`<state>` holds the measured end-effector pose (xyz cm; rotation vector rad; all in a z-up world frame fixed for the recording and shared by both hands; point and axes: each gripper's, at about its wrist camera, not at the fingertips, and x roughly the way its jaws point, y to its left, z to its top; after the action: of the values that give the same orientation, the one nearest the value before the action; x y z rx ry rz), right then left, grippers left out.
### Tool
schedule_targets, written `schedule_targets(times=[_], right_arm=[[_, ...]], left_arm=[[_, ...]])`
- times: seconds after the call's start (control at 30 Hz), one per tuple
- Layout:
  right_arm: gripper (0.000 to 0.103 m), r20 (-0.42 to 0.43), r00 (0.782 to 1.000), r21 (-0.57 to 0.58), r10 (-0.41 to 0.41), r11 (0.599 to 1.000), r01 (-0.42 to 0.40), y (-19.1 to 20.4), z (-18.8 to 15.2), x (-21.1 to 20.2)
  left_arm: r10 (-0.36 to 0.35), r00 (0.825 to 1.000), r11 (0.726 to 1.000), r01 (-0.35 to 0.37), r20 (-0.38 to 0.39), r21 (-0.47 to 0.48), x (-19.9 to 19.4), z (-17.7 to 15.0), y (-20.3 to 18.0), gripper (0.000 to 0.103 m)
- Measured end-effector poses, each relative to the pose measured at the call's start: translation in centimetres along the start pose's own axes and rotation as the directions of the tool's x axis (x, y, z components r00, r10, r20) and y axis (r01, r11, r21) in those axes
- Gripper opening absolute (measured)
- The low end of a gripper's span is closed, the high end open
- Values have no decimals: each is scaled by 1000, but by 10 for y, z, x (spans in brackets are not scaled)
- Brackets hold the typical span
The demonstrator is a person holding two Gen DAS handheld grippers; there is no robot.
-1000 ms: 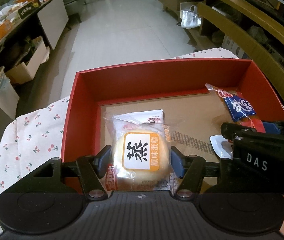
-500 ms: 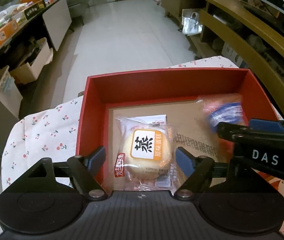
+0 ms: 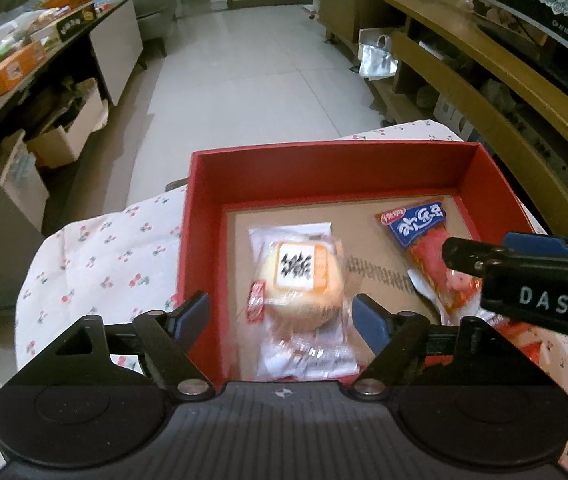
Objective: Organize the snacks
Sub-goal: 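Lower both packs into the red box and open both grippers, then grasp the pink pastry pack with the left gripper while the right grasps the red Trolli bag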
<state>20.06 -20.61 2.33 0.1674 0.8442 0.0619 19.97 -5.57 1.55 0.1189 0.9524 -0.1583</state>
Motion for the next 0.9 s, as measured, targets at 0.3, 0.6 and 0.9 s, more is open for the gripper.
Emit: schedule_targets(times=[0.3,0.6,0.9], right_arm=[[69,-16,1000,-11,18,1000,-18,11,-26,-31],[69,-12,1000,23,19,1000,-19,1,-48,-62],[68,-48,999,48,6,999,-4,-25,-53,-61]], left_arm=[[-58,998,998,57,-30,-33,-24,-31,17,83],[-78,992,996,80,-99,25,-8,-53,-13,83],[-5,990,998,14,-141,61,27,-61,-35,81]])
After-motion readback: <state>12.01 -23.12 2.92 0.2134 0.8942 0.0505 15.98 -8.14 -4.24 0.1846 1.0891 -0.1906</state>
